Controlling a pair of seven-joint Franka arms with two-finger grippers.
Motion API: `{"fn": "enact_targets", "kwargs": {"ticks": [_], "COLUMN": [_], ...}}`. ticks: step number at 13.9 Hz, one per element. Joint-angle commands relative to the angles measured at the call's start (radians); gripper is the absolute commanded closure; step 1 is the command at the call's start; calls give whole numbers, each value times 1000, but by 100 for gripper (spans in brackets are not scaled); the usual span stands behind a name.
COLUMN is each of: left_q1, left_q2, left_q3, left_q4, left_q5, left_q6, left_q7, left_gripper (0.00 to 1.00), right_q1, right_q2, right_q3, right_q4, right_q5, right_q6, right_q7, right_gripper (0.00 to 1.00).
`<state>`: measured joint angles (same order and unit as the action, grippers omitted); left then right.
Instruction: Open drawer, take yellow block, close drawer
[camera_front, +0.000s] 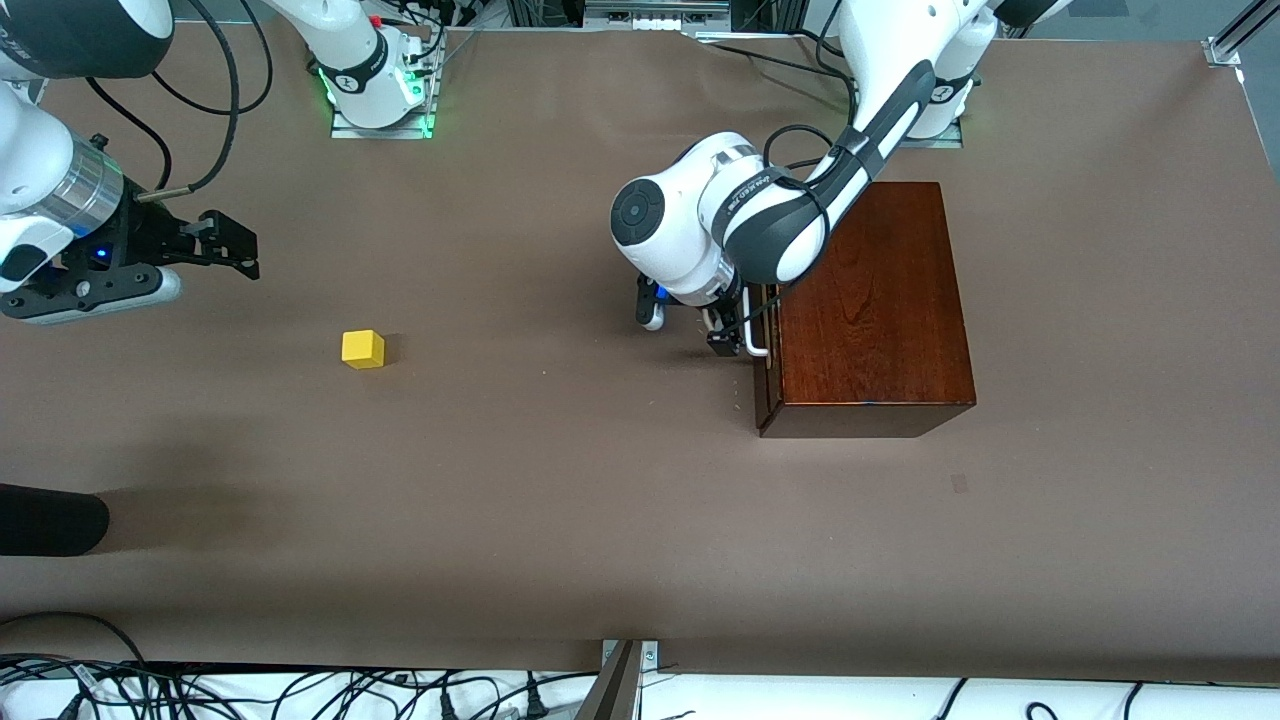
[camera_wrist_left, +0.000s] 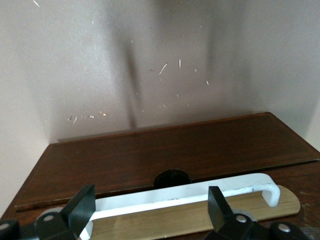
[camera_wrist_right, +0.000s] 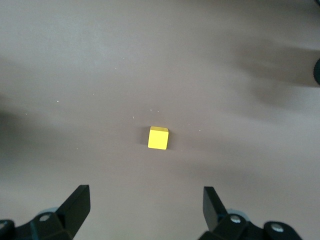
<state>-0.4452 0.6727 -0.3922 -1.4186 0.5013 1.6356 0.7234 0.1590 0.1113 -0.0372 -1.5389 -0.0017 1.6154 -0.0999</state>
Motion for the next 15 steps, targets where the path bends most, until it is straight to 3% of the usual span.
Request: {"fn": "enact_targets", "kwargs": {"ticks": [1, 6, 8, 10, 15], "left_q1": [10, 14, 29, 94, 233], "left_q2": [-18, -42, -85, -128, -321], "left_q3": [-1, -10, -10, -13, -8], "left_q4": [-3, 7, 9, 7, 15], "left_q5": [52, 28, -65, -189, -288], "left_q6": [-42, -36, -31, -10, 7], "left_q7": [22, 5, 5, 5, 5], "left_gripper": [0, 0, 0, 0, 0], "right_q1": [-7, 5, 5, 7, 4], "right_q2": [-1, 8, 8, 7, 19], "right_q3": [8, 13, 13, 13, 8], "right_q4": [20, 69, 69, 69, 69], "right_q5": [0, -67, -55, -57, -52], "right_q6": [-28, -29, -35, -43, -61], "right_q7": [12, 5, 3, 8, 14], "right_gripper": [0, 0, 0, 0, 0]}}
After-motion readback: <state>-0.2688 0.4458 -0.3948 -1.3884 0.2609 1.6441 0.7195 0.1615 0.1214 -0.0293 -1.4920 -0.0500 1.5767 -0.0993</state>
